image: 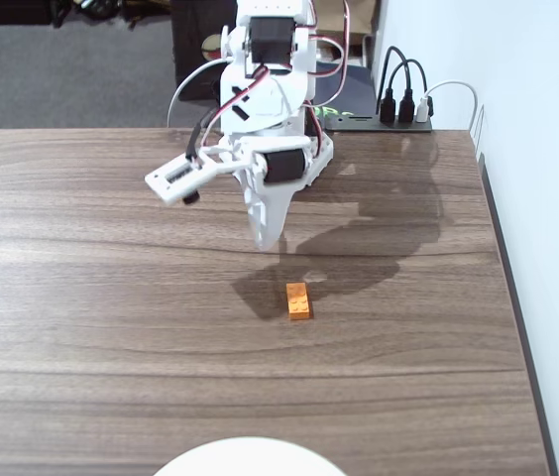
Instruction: Grasp a lego block and put it on the plate.
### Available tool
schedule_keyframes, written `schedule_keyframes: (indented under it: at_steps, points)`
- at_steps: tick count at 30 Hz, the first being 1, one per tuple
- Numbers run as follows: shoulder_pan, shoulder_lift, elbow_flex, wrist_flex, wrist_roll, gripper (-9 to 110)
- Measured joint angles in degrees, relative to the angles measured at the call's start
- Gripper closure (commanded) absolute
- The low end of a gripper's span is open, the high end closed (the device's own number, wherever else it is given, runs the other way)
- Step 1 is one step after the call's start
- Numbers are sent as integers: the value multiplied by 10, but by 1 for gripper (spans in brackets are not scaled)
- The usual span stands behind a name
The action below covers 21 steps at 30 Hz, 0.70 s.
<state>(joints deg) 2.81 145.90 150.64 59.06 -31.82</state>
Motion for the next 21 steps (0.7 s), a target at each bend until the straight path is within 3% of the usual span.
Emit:
schedule_keyframes:
  at_steps: [11, 21]
  points:
    - [23, -184, -128, 36, -315, 101]
    - [24, -284, -226, 47, -458, 100]
